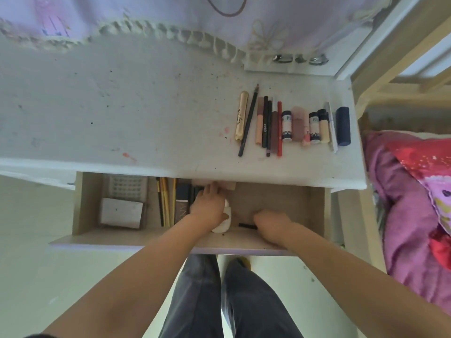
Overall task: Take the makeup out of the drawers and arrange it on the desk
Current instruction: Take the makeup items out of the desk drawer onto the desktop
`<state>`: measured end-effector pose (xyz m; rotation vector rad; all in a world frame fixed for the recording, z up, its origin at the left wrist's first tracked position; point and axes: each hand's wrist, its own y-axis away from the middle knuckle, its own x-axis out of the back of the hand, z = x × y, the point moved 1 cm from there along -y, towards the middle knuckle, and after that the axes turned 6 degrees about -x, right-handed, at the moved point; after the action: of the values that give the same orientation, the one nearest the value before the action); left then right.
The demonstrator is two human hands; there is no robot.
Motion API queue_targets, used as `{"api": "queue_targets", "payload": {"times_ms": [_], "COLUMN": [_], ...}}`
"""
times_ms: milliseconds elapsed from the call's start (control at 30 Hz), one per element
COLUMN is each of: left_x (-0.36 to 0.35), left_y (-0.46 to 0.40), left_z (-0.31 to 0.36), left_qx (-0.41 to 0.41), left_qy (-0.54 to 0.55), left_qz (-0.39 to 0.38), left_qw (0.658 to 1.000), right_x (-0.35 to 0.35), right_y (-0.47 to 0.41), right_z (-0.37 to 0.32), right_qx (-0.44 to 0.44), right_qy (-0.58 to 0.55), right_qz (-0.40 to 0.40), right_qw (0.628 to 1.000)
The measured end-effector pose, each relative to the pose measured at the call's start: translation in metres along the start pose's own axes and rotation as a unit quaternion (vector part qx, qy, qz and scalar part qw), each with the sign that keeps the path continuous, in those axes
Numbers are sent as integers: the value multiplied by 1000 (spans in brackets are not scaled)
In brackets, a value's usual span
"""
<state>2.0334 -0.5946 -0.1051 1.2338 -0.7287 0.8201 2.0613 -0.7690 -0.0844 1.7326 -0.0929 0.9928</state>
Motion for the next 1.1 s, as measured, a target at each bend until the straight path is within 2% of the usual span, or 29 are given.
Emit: {"api": "queue_targets", "payload": {"times_ms": [67, 133, 200, 267, 367, 467, 533, 600, 667, 733, 800, 900, 1100], "left_x": [6, 13, 20, 30, 60, 123, 169, 207, 228, 231, 227, 223, 218], "left_y": [1, 9, 25, 45, 68, 74, 64, 41, 10, -23, -52, -81, -103], "left_z": [-3, -8, -10, -11, -21, -45, -68, -90, -105, -111, -108, -101, -88], "left_qx": [1, -5, -31, -61, -85, -89, -83, -78, -61, -38, -33, -23, -20], "left_qy": [35, 128, 215, 236, 289, 352, 373, 366, 382, 389, 359, 385, 303], "left_qz": [0, -5, -31, -36, 20, 95, 145, 179, 175, 151, 137, 140, 202], "left_qw": [999, 992, 976, 969, 953, 927, 913, 910, 905, 908, 923, 912, 931], "right_x": [10, 22, 42, 71, 125, 175, 201, 220, 232, 236, 235, 228, 226], "right_y": [13, 29, 45, 58, 58, 40, 20, -3, -26, -44, -56, -64, -55], "right_z": [8, 19, 28, 30, 22, 7, -7, -22, -33, -35, -31, -23, -8], "right_qx": [12, 26, 36, 47, 59, 57, 42, 18, -24, -62, -85, -99, -94], "right_qy": [-34, -111, -220, -324, -418, -474, -447, -387, -280, -190, -136, -62, -58], "right_qz": [1, 10, 43, 100, 201, 256, 282, 300, 323, 339, 344, 366, 394], "right_qw": [999, 993, 974, 940, 884, 841, 848, 871, 903, 919, 925, 923, 912]}}
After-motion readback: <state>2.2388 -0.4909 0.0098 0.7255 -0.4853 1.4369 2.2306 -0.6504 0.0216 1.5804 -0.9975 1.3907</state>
